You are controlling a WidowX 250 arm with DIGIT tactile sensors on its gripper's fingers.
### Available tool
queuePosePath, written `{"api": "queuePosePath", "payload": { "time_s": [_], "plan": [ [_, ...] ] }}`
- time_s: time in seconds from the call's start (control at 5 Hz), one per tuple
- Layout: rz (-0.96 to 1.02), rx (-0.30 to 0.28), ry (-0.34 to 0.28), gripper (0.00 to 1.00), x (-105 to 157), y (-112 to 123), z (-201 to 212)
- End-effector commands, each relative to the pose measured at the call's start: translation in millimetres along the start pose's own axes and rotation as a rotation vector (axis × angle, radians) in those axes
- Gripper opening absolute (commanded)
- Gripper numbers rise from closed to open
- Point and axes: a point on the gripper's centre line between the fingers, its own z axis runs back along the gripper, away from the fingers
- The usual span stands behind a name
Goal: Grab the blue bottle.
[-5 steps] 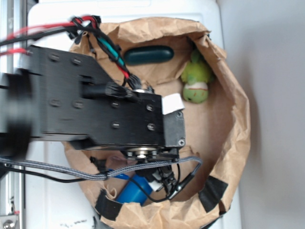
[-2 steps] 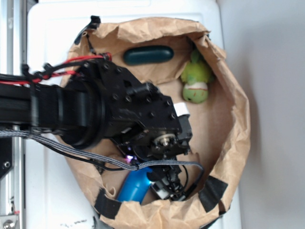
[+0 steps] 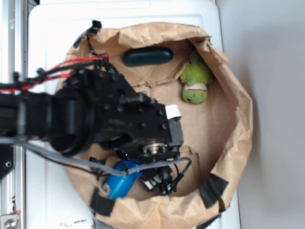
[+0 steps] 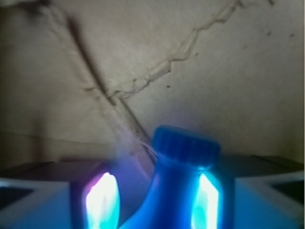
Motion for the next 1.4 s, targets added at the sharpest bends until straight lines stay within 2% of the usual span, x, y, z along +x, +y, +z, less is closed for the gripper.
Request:
{"api": "queuePosePath", "payload": {
  "time_s": [0.0, 0.2, 0.6, 0.8, 1.0, 1.2],
  "plan": [
    [-0.013, -0.121, -0.174, 0.0, 40.9, 26.8, 74.6],
    [-0.012, -0.018, -0.298, 0.0, 47.0, 38.4, 106.8],
    [-0.034, 0.026, -0.343, 0.0, 42.8, 45.4, 125.4],
    [-0.064, 0.085, -0.405, 0.0, 40.8, 44.2, 135.7],
    [-0.069, 0.106, -0.437, 0.0, 41.8, 45.3, 143.6],
    [-0.113, 0.048, -0.423, 0.0, 36.9, 48.4, 145.5]
  ]
}}
